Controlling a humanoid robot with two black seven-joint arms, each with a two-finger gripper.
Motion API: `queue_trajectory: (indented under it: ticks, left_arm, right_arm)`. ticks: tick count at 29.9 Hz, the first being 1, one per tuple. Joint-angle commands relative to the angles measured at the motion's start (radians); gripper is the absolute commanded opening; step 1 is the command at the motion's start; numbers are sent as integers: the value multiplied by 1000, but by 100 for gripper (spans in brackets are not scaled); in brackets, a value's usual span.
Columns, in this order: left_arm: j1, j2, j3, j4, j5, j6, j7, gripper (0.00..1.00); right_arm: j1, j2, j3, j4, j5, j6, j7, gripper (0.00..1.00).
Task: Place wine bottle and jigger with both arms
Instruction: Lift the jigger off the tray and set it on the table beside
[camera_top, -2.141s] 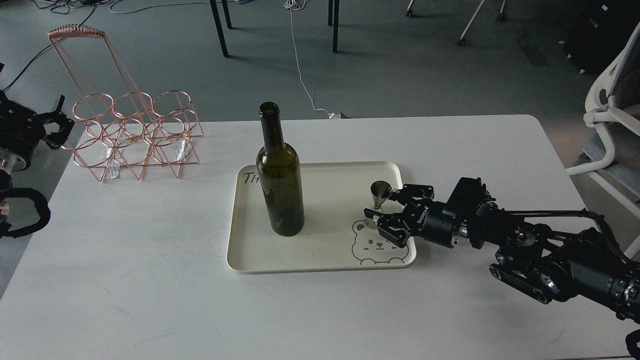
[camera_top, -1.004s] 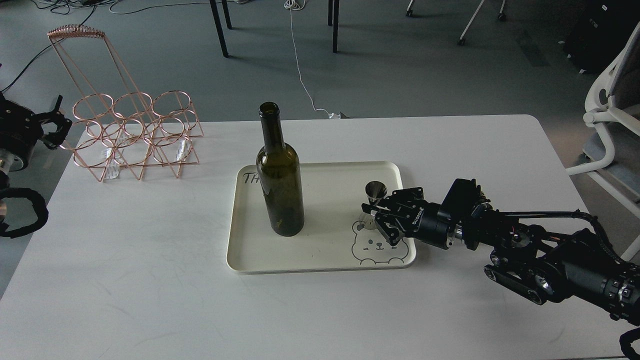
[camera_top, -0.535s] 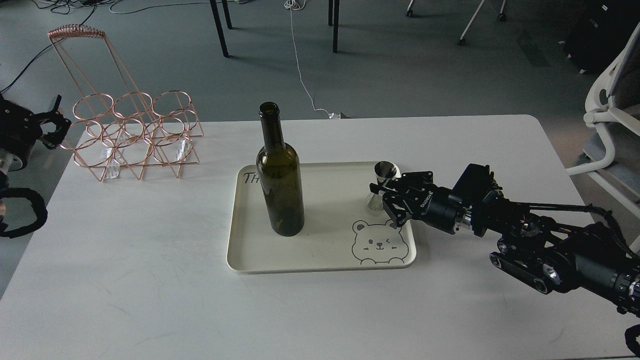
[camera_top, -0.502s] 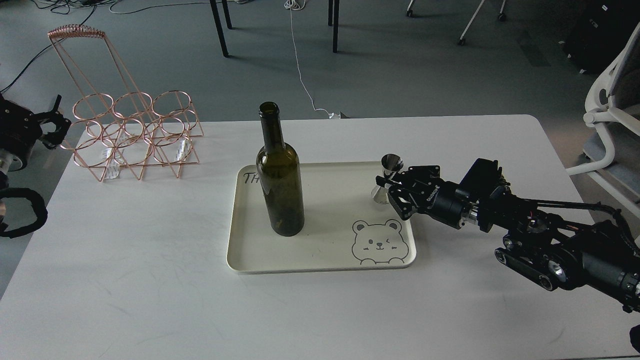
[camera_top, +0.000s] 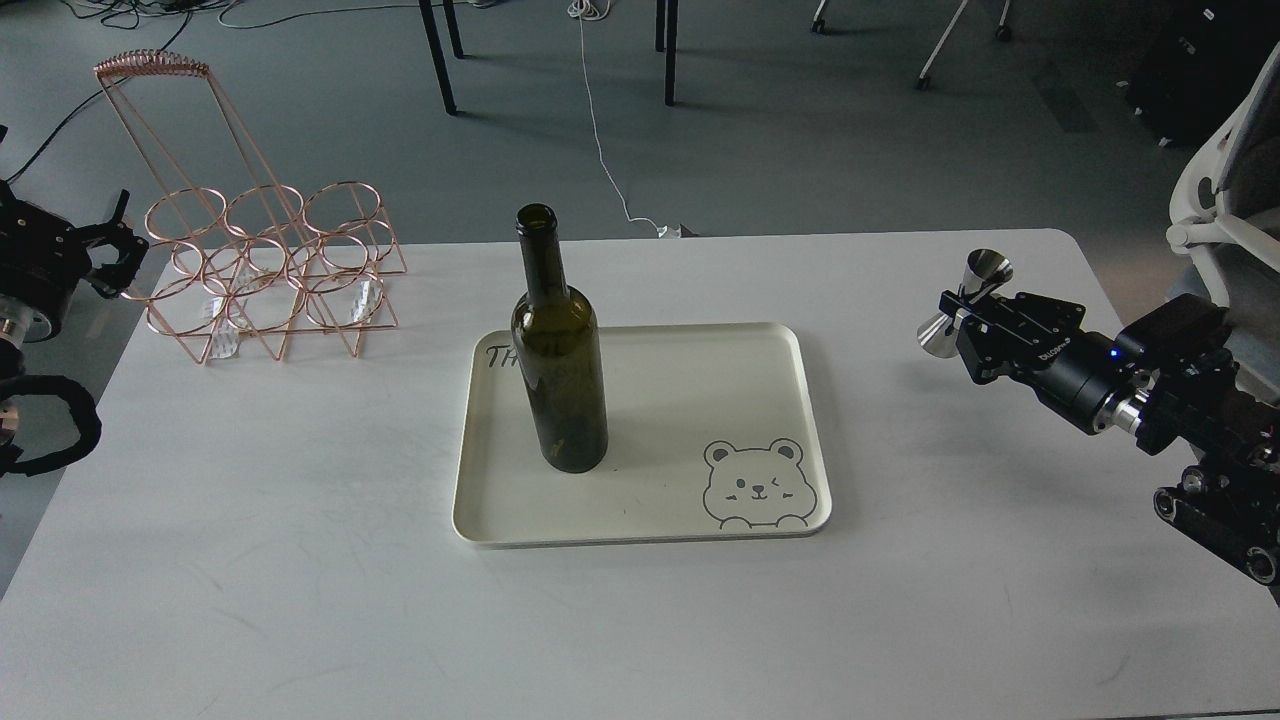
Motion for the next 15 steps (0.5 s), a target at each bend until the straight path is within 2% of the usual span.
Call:
queue_trajectory:
  ticks: [1,4,15]
  left_arm:
    - [0,0,3,-4,0,0,0,98]
    - [0,2,3,-4,0,0,0,98]
    - [-1,18,4,-5,0,0,2,98]
  right_arm:
    - [-58,-13,-1,-48,27,0,0,1]
    - [-75,4,2,-123,36,0,0,1]
    - [-103,32,-13,-115,93,0,0,2]
